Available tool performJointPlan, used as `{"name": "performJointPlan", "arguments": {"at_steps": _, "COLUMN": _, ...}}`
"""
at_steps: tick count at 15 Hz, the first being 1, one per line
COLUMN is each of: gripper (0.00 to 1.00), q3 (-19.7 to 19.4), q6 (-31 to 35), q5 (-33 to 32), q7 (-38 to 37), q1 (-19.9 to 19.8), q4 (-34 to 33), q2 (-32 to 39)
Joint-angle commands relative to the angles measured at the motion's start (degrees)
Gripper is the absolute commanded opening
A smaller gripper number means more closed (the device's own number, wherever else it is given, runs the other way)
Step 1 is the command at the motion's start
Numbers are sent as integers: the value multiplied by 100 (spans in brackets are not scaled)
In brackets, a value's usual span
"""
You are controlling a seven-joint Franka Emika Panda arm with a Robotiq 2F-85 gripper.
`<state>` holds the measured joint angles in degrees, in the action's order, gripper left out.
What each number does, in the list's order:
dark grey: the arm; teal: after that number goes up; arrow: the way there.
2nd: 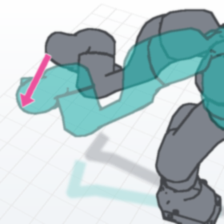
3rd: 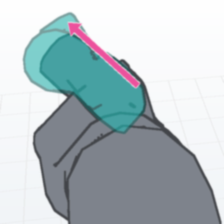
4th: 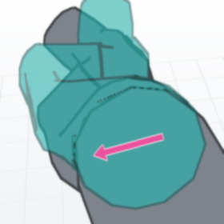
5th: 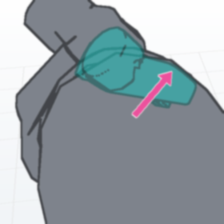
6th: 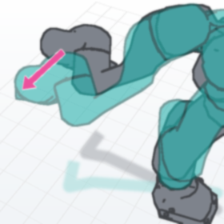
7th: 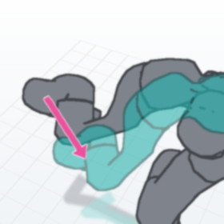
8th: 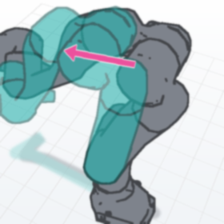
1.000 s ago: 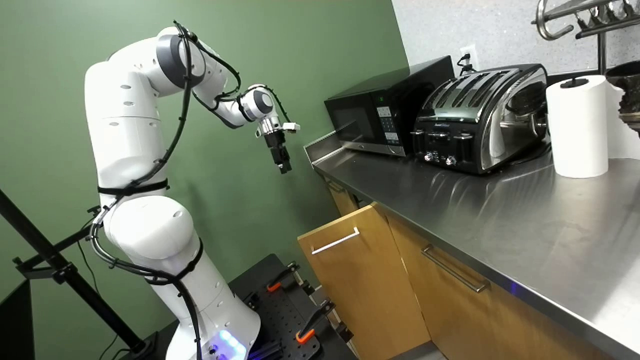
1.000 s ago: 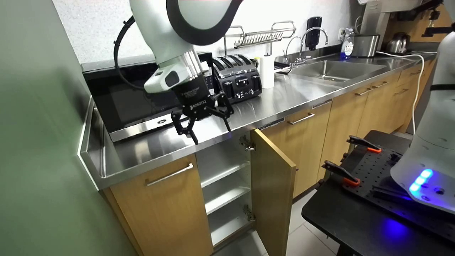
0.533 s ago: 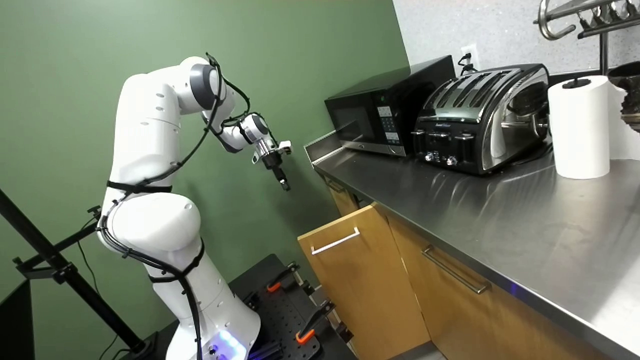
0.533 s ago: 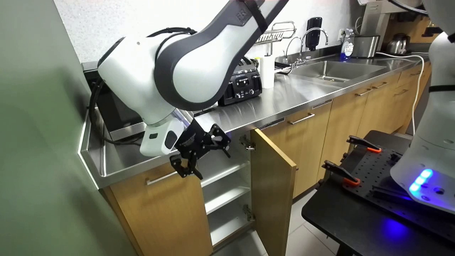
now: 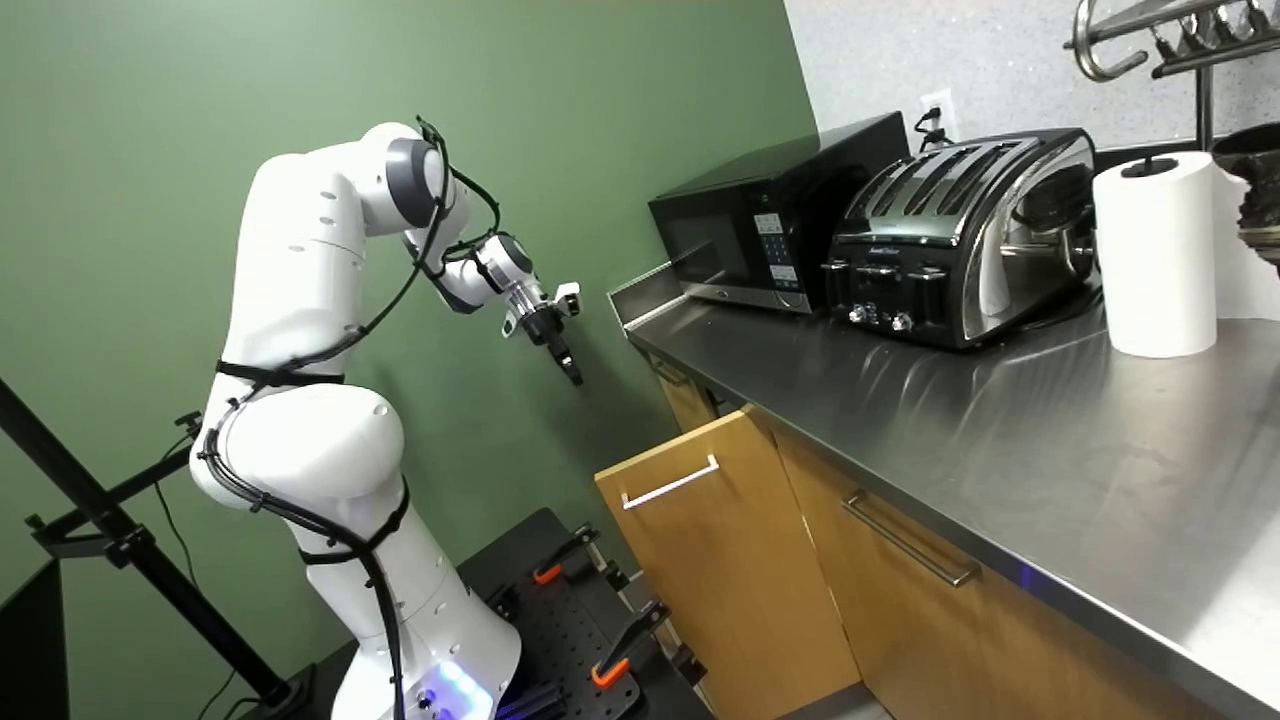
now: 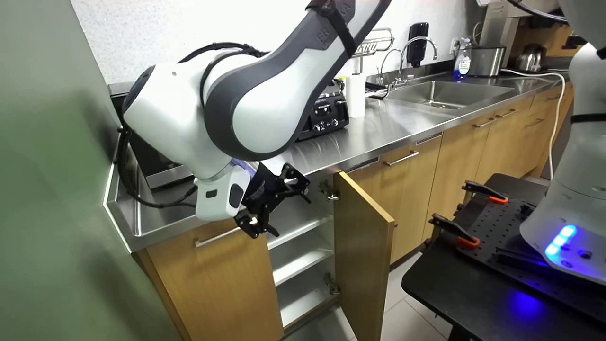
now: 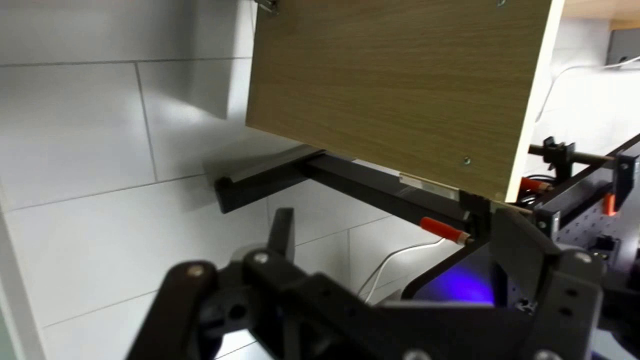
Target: Open the left cabinet door
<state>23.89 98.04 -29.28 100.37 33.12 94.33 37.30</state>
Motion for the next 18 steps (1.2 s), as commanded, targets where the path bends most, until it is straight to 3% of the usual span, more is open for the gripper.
{"name": "performJointPlan", "arguments": {"at_steps": 1, "gripper": 100, "q3": -119, "q6": -885, "q5": -407, "q7": 565, "q1": 553, "q4": -700, "q2": 479}}
{"name": "performJointPlan", "arguments": {"at_steps": 5, "gripper": 100, "q3": -262, "q6": -1427, "q5": -1031, "q7": 1396, "q1": 938, "q4": -957, "q2": 782}}
{"name": "performJointPlan", "arguments": {"at_steps": 9, "gripper": 100, "q3": -420, "q6": -1486, "q5": -1786, "q7": 2572, "q1": 911, "q4": -705, "q2": 738}}
{"name": "performJointPlan", "arguments": {"at_steps": 10, "gripper": 100, "q3": -338, "q6": -1283, "q5": -1515, "q7": 2112, "q1": 905, "q4": -736, "q2": 806}}
{"name": "performJointPlan", "arguments": {"at_steps": 14, "gripper": 100, "q3": -416, "q6": -1323, "q5": -1718, "q7": 2443, "q1": 872, "q4": -738, "q2": 821}}
{"name": "performJointPlan", "arguments": {"at_steps": 16, "gripper": 100, "q3": -536, "q6": -1536, "q5": -2382, "q7": 2771, "q1": 1172, "q4": -762, "q2": 956}}
{"name": "performJointPlan", "arguments": {"at_steps": 18, "gripper": 100, "q3": -527, "q6": -1431, "q5": -2828, "q7": 3038, "q1": 1221, "q4": -675, "q2": 1054}}
